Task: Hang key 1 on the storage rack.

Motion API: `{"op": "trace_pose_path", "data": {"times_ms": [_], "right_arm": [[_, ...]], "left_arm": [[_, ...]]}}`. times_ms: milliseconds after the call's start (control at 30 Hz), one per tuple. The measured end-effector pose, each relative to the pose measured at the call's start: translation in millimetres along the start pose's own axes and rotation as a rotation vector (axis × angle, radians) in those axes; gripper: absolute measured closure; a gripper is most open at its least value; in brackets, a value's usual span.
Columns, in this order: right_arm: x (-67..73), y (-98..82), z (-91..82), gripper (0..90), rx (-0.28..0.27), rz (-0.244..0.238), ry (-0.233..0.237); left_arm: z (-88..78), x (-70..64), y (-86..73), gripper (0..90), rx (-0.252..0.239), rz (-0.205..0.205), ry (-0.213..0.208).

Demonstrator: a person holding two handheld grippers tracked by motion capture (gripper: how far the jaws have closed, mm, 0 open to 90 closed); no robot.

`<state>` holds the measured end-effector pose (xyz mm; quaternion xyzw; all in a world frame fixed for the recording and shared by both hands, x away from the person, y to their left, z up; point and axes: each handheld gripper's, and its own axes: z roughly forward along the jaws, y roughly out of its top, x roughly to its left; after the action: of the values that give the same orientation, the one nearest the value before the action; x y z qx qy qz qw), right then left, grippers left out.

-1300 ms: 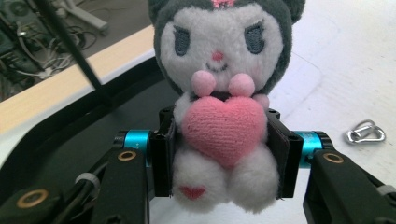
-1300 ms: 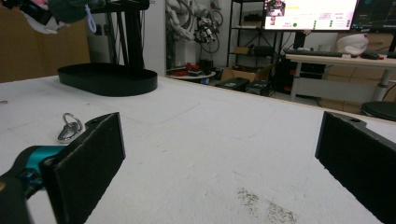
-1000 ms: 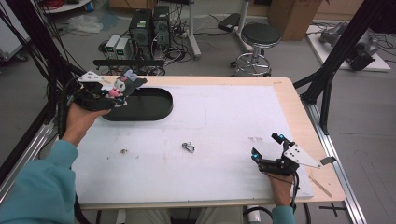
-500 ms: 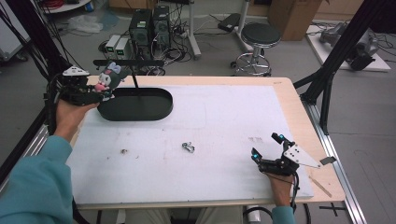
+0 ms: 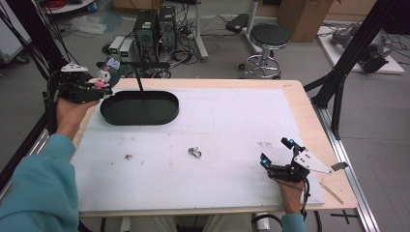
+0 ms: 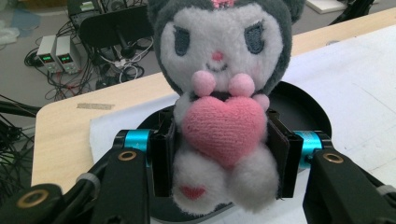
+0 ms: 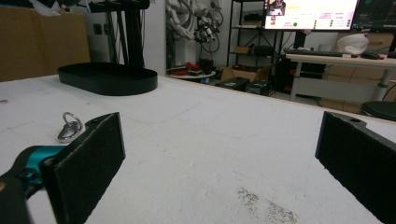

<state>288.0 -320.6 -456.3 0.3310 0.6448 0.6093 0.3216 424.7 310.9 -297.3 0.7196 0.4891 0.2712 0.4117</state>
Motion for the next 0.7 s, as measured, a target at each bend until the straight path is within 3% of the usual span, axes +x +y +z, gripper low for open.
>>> {"op": "trace_pose_path", "data": {"times_ms": [333, 700], "right_arm": [[-0.1, 0.0, 0.1, 0.6, -0.001, -0.001, 0.001], [-0.1, 0.0, 0.1, 0.6, -0.001, 0.0, 0.002]], "left_arm": [[3.2, -0.8, 3.6, 53.4, -0.003, 0.002, 0.008], [7.6, -2.5, 4.8, 53.4, -0.041, -0.013, 0.023]]}}
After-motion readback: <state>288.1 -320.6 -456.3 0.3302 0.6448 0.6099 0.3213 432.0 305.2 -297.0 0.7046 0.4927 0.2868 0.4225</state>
